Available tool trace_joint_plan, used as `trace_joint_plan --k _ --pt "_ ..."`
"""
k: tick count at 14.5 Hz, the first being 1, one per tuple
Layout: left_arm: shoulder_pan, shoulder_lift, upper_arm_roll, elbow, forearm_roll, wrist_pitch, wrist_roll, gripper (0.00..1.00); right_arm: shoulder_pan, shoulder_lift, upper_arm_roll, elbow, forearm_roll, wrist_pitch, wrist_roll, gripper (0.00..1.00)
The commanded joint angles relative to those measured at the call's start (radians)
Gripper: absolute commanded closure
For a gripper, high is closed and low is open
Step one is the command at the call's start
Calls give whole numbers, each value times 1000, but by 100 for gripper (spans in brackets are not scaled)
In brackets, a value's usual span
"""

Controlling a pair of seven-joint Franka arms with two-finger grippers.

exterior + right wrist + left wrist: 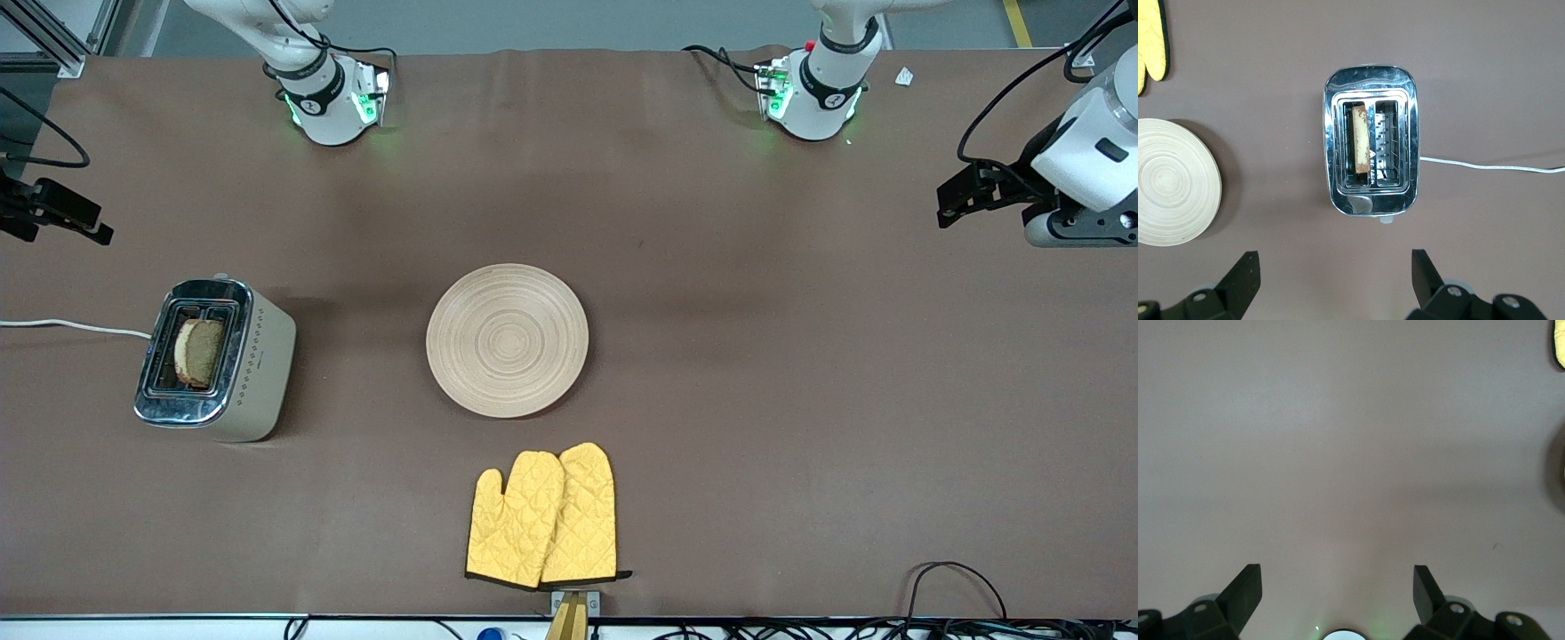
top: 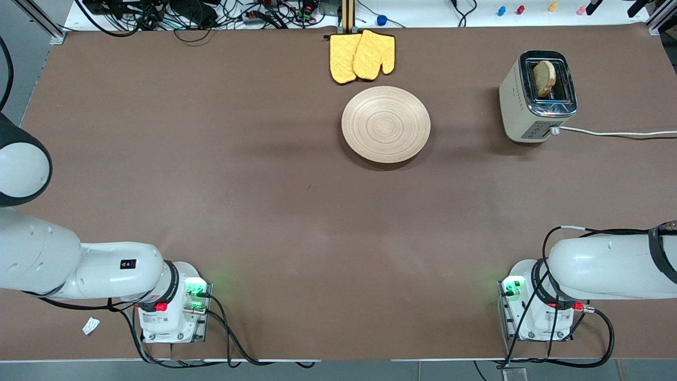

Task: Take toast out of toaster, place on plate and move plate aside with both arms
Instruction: 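Reach the right gripper down to the bread slice in the toaster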

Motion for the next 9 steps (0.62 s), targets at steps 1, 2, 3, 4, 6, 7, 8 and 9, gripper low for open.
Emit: trace_joint_plan --k 1,2,3,4,6,7,8,9 --pt "4 -2 0 8 1 -2 -8 0 0 5 0 6 6 0 8 0" --pt "5 0 0 8 0 -2 -8 0 3 5 0 3 5 13 10 0" --pt "5 1 0 8 1 -2 -6 0 4 5 0 0 2 29 19 0" --pt "5 1 0 8 1 -2 -6 0 4 5 2 -9 0 39 43 0" --pt "7 13 0 29 3 -2 -3 0 4 0 3 -29 0 39 74 0" --pt "5 18 2 37 3 -2 -3 0 4 2 2 -29 0 28 74 0" --pt "5 24 2 37 1 -2 -3 0 0 3 2 -24 0 16 71 0" --pt "7 30 2 39 0 -2 -5 0 -3 6 0 -20 3 10 60 0"
